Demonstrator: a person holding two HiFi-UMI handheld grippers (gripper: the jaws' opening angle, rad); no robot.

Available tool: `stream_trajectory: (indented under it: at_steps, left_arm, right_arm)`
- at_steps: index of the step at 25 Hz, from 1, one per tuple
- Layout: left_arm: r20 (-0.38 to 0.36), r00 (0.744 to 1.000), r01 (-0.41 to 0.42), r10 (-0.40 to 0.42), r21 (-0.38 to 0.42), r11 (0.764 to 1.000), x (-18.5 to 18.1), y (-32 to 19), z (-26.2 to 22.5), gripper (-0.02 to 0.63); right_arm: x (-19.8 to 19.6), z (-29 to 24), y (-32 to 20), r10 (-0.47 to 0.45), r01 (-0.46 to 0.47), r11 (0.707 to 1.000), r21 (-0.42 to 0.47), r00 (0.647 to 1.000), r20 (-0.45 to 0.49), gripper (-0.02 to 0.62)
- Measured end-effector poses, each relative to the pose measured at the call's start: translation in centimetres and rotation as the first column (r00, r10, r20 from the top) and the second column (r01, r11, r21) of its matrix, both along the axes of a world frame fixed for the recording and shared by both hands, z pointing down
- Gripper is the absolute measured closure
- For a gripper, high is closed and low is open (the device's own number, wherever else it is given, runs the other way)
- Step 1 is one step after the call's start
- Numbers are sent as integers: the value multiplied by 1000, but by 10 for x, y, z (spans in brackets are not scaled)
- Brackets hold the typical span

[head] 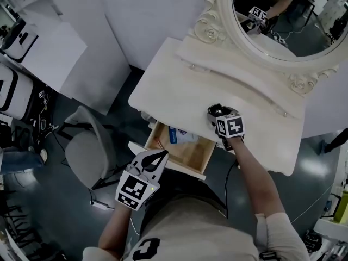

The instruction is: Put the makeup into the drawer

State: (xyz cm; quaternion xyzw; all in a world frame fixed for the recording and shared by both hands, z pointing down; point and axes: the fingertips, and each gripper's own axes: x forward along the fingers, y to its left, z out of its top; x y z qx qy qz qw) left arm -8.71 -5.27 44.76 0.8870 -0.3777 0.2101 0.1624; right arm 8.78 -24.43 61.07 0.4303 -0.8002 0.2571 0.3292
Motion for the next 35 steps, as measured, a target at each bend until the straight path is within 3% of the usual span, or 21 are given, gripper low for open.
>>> stream_trajectory:
  at_steps: [5,10,17,24,35]
  left_arm:
    - [-51,999,-1,1,10,1000,-15,5,-6,551]
    - [-89,994,-55,59,51,997,-26,11,-15,551]
    - [-133,983,-122,129,59,991,-37,30,-16,551]
    - [-151,974,-166,168,24,986,-38,52,-6,551]
    - [-103,985,-146,139,-61,987,-32,69,19,551]
  right_arm:
    - [-34,-38,33,16,-19,1000,24,992,122,279]
    - [-72,-77,75,-27,15,998,66,982,185,279]
    - [-99,-97,149,-52,44,998,37,969,243,279]
    - [-108,-51,192,-10,33,995,-91,971,239,279]
    - [-101,44,167,31,6,973,-230,987,158,279]
